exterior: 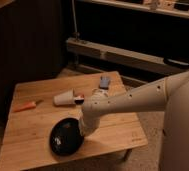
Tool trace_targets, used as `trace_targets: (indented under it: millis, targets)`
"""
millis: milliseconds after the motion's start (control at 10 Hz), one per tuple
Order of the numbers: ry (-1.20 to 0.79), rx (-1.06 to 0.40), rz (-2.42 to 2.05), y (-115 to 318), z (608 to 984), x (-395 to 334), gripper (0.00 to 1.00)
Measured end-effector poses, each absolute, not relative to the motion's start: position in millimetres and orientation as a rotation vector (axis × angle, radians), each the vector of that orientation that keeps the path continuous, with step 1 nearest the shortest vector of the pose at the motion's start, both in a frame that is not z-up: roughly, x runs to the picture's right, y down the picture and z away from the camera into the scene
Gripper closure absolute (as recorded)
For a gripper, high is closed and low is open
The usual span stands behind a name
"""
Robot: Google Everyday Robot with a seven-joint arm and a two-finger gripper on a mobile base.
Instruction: Drag the ceramic bowl in a circle
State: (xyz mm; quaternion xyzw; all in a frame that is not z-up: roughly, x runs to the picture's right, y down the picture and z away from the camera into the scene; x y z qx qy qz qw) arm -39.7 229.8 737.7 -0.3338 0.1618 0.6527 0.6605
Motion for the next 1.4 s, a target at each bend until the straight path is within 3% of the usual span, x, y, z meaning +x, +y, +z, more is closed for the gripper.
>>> trace_targets:
  millis: [700,1400]
  targets:
    - [0.462,-0.839,1.353,286.6,685.1,-64.9,1.00]
    - [0.388,-0.933,1.249,261.3,734.6,-138.9,1.00]
